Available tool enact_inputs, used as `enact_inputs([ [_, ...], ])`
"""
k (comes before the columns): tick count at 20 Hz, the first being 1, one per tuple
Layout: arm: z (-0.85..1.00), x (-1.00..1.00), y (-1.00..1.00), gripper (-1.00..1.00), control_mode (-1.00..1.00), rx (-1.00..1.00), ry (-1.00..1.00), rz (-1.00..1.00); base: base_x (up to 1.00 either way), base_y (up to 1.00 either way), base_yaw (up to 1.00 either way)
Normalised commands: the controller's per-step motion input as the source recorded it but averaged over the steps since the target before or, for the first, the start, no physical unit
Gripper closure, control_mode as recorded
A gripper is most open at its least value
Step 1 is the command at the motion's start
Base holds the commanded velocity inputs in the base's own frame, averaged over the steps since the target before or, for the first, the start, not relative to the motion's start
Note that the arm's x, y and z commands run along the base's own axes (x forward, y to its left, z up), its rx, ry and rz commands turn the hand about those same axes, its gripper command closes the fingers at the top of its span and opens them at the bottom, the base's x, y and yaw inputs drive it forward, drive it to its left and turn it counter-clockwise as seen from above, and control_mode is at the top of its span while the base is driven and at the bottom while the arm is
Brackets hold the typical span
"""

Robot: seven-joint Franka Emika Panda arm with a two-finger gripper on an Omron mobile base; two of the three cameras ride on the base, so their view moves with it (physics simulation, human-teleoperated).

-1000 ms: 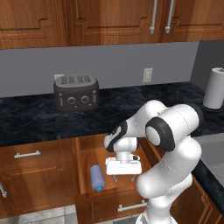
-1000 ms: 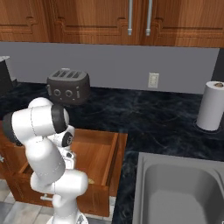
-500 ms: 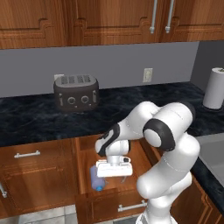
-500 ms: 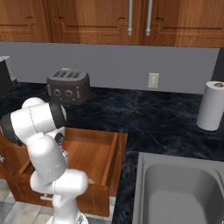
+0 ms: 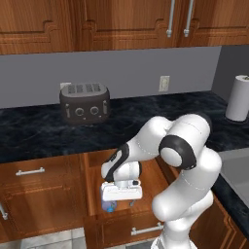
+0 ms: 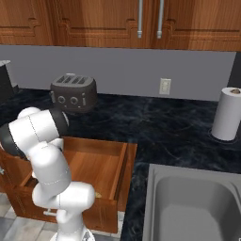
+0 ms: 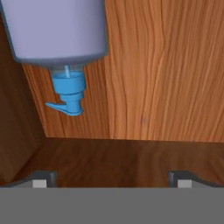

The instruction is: Restock the sink supplies by placing the sponge and soap dispenser on the counter and next to the sink. Make sure the soap dispenser is upright.

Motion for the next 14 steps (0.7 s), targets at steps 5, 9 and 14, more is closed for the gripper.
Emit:
enact_inputs([
  [5, -0.10, 0.10, 0.00, -1.00, -1.00, 0.00, -0.04, 0.00, 0.00, 0.00, 0.00],
  [9, -0.05, 0.10, 0.04, -1.00, -1.00, 0.00, -0.01, -0.01, 0.00, 0.00, 0.00],
  [14, 0.00, 0.04, 0.15, -1.00, -1.00, 0.00, -0.05, 0.00, 0.00, 0.00, 0.00],
])
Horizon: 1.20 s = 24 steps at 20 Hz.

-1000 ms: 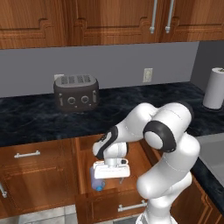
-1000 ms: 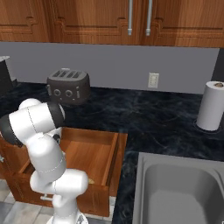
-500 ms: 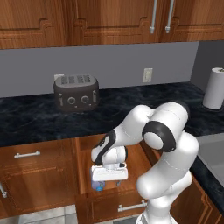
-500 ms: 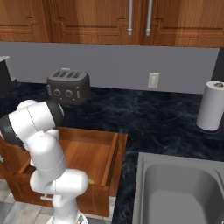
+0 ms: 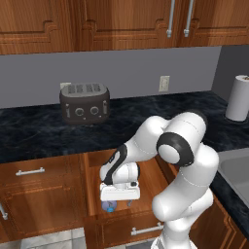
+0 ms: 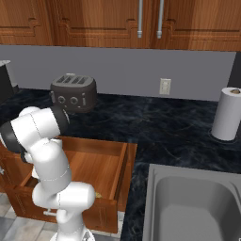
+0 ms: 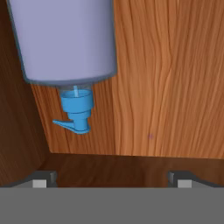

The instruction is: Restock the sink supplies by placing the sponge and soap dispenser on the counter and next to the sink. Make sure the soap dispenser is upright.

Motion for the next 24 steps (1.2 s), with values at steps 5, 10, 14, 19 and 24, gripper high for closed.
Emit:
enact_inputs([
  [5, 0.00, 0.16, 0.12, -1.00, -1.00, 0.00, -0.08, 0.00, 0.00, 0.00, 0.00],
  [10, -0.16, 0.22, 0.03, -1.00, -1.00, 0.00, -0.06, 0.00, 0.00, 0.00, 0.00],
  [14, -0.22, 0.02, 0.00, -1.00, -1.00, 0.00, -0.01, 0.00, 0.00, 0.00, 0.00],
  [19, -0.24, 0.00, 0.00, -1.00, -1.00, 0.00, 0.00, 0.00, 0.00, 0.00, 0.00],
  [24, -0.11, 0.00, 0.01, -1.00, -1.00, 0.00, 0.00, 0.00, 0.00, 0.00, 0.00],
])
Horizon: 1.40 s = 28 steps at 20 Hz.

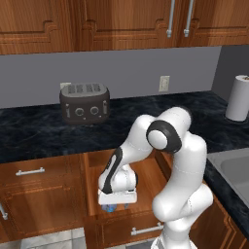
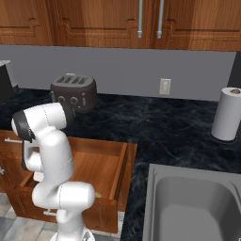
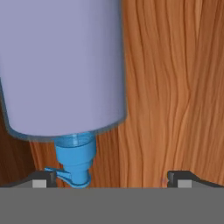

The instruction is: Restock the sink supplies by placing the sponge and soap dispenser on the counter and next to the sink. Make sure the soap dispenser is upright.

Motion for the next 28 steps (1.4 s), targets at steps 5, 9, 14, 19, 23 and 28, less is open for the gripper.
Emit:
enact_inputs([
  [5, -0.03, 0.00, 0.12, -1.00, -1.00, 0.00, 0.00, 0.00, 0.00, 0.00, 0.00],
  [9, -0.09, 0.00, 0.19, -1.00, -1.00, 0.00, 0.00, 0.00, 0.00, 0.00, 0.00],
  [14, -0.06, 0.00, 0.11, -1.00, -1.00, 0.00, 0.00, 0.00, 0.00, 0.00, 0.00],
  [19, -0.16, 0.00, 0.07, -1.00, -1.00, 0.00, 0.00, 0.00, 0.00, 0.00, 0.00],
  [23, -0.20, 0.00, 0.07, -1.00, -1.00, 0.00, 0.00, 0.00, 0.00, 0.00, 0.00],
  [28, -0.11, 0.00, 0.17, -1.00, -1.00, 0.00, 0.00, 0.00, 0.00, 0.00, 0.00],
])
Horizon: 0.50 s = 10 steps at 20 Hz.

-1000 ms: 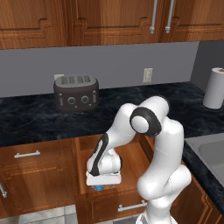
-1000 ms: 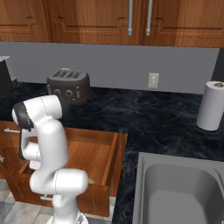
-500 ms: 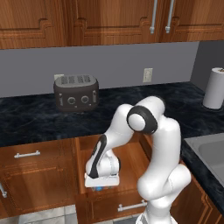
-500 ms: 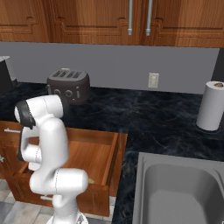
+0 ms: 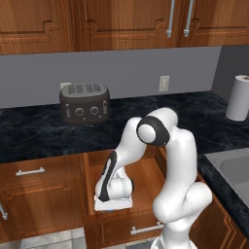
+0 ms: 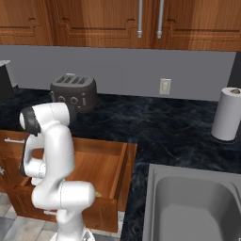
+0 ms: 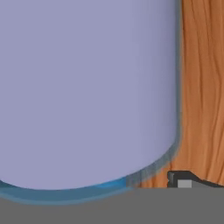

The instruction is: Restock the sink supplies by placing the sponge and soap dispenser on the counter and next to the sink. Make sure the soap dispenser is upright.

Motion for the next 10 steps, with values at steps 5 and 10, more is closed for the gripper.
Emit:
enact_inputs([
  [5, -0.06, 0.00, 0.31, 1.00, -1.00, 0.00, 0.00, 0.00, 0.00, 0.00, 0.00],
  [10, -0.12, 0.00, 0.25, 1.00, -1.00, 0.00, 0.00, 0.00, 0.00, 0.00, 0.00],
])
